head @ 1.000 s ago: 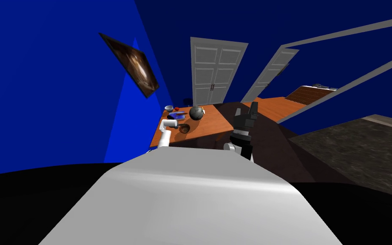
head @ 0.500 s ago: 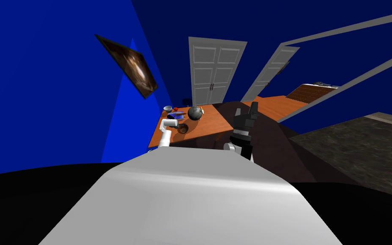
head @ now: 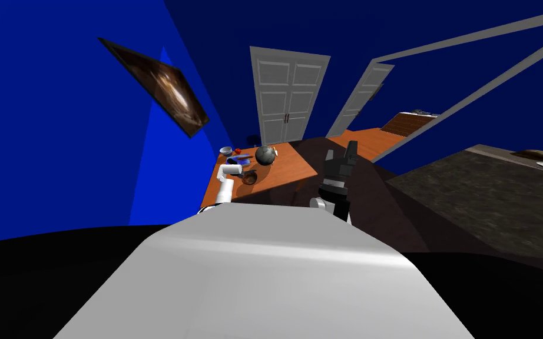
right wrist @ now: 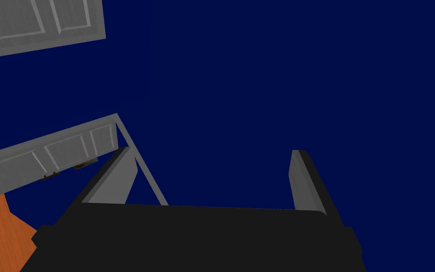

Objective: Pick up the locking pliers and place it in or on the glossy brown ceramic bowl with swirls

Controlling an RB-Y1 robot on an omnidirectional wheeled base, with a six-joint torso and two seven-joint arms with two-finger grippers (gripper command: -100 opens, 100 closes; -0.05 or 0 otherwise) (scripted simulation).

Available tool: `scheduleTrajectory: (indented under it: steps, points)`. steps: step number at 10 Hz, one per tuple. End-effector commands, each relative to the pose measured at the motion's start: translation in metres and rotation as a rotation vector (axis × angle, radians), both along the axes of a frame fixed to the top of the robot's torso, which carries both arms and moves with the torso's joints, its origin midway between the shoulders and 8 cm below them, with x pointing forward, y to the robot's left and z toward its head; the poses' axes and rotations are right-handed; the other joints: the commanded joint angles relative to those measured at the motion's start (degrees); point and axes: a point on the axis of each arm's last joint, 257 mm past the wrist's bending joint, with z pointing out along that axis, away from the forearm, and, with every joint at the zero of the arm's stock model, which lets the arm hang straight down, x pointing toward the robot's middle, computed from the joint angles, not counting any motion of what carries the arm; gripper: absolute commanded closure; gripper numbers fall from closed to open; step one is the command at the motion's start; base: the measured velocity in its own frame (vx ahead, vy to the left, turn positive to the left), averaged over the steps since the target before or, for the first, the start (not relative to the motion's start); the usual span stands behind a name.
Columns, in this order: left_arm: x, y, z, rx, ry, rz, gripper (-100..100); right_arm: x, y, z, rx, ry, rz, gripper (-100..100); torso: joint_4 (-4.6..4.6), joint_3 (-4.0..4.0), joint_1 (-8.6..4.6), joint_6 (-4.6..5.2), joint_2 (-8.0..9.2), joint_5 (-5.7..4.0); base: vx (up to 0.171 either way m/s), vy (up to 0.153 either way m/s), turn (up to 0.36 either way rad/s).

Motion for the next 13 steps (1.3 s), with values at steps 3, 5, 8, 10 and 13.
scheduleTrajectory:
  steps: [3, 5, 8, 10, 13]
  points:
    - [-0.005, 0.067, 0.002, 0.020, 0.021, 0.089, -100, 0.000, 0.000, 0.000, 0.000, 0.000, 0.000, 0, -0.02, -0.08, 0.00, -0.07, -0.18, 0.00, -0.080, -0.028, -0.184]
    - [-0.010, 0.105, 0.005, 0.023, 0.028, 0.146, -100, 0.000, 0.000, 0.000, 0.000, 0.000, 0.000, 0, -0.01, -0.03, -0.09, 0.00, -0.07, -0.02, -0.118, -0.047, -0.349]
    - [-0.020, 0.163, 0.013, 0.024, 0.036, 0.229, -100, 0.000, 0.000, 0.000, 0.000, 0.000, 0.000, 0, 0.01, -0.02, 0.02, -0.08, -0.07, 0.00, -0.096, -0.043, -0.283]
    - [-0.028, 0.200, 0.024, 0.023, 0.027, 0.289, -100, 0.000, 0.000, 0.000, 0.000, 0.000, 0.000, 0, -0.01, -0.05, -0.02, -0.07, -0.12, -0.01, -0.089, -0.045, -0.228]
    - [-0.038, 0.234, 0.034, 0.010, 0.014, 0.351, -100, 0.000, 0.000, 0.000, 0.000, 0.000, 0.000, 0, 0.00, -0.04, -0.08, -0.01, -0.10, -0.02, -0.080, -0.055, -0.240]
